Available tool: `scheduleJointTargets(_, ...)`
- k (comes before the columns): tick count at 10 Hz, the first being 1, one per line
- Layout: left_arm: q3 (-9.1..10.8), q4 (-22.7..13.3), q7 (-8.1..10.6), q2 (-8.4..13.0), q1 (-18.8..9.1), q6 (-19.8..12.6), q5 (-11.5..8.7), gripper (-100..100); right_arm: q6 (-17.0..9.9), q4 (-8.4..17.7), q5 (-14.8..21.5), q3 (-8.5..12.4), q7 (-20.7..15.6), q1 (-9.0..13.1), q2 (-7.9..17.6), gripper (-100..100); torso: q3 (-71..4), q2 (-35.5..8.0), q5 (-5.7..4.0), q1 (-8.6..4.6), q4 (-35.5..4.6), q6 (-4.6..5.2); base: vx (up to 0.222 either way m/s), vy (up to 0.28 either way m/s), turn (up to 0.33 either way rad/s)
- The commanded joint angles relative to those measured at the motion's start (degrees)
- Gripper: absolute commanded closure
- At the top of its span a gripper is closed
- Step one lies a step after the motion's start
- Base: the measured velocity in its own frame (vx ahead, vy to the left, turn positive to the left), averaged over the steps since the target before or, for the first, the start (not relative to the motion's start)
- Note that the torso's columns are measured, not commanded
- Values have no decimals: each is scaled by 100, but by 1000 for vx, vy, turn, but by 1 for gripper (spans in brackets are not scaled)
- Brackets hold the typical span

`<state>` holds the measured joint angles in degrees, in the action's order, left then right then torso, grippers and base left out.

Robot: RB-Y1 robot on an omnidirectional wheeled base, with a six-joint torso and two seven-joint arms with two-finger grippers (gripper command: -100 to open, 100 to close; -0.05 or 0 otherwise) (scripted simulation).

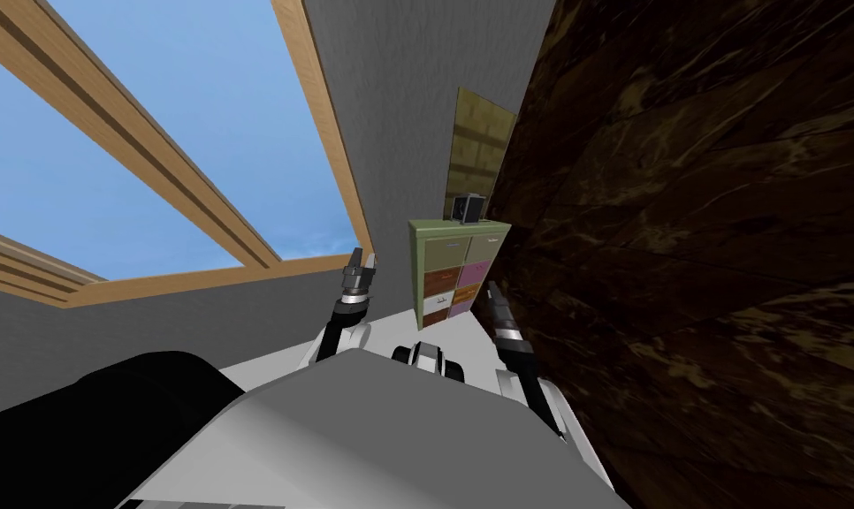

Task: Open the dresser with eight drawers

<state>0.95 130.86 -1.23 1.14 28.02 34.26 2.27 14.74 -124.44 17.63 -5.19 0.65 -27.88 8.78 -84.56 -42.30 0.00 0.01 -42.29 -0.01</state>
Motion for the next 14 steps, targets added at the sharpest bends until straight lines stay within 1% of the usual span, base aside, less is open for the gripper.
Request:
scheduleJointTargets(1, 0, 0, 0, 0, 0, 0, 0, 0, -369, 324, 461, -16, 31, 113, 105, -100, -1, 2, 0, -5, 0, 1, -56, 43, 81)
scheduleJointTargets(2, 0, 0, 0, 0, 0, 0, 0, 0, -377, 324, 633, -16, 31, 113, 105, -100, 1, -1, 0, 0, 0, 0, -41, 37, 41)
scheduleJointTargets(3, 0, 0, 0, 0, 0, 0, 0, 0, -377, 324, 718, -16, 31, 113, 105, -100, -3, 5, 1, -2, 0, 1, -15, 18, -2)
scheduleJointTargets(4, 1, 0, 0, 0, 1, 0, 0, 0, -615, 534, 930, -46, 40, 152, 156, -100, -6, 10, -1, -7, 2, 2, -35, 45, 89)
scheduleJointTargets(5, 0, 0, 0, 0, 0, 0, 0, 0, -615, 534, 1103, -46, 40, 152, 156, -100, -2, 4, 1, 4, 1, -1, -38, 43, 47)
scheduleJointTargets(6, 0, 0, 0, 0, 1, 0, 0, 0, -824, 750, 1275, -78, 48, 192, 208, -100, 0, -1, 2, 2, -1, 1, -45, 44, 91)
scheduleJointTargets(8, 0, 0, 0, 0, 0, 0, 0, 0, -860, 750, 1587, -78, 48, 192, 208, -100, 1, -1, 0, -2, -1, 2, -34, 31, 19)
scheduleJointTargets(9, 1, 0, 0, 0, 1, 0, 0, 0, -1112, 969, 1784, -110, 54, 234, 263, -100, -3, 5, -1, -8, 0, 2, -49, 43, 89)
scheduleJointTargets(10, 0, 0, 0, 0, 0, 0, 0, 0, -1112, 969, 1955, -110, 54, 234, 263, -100, 0, 0, 0, 1, 0, -1, -45, 43, 57)
scheduleJointTargets(11, 0, 0, 0, 0, 0, 0, 0, 0, -1112, 969, 2044, -110, 54, 234, 263, -100, 0, 1, 2, 2, -1, 1, -15, 19, -3)
scheduleJointTargets(12, 1, 0, 0, 0, 1, 0, 0, 0, -1368, 1193, 2264, -143, 59, 278, 322, -100, -5, 8, -1, -6, 2, 2, -23, 27, 83)
scheduleJointTargets(14, 0, 0, 0, 0, 1, 0, 0, 0, -1368, 1193, 2511, -143, 59, 278, 322, -100, -1, 2, 1, 1, 0, 1, -24, 28, 40)
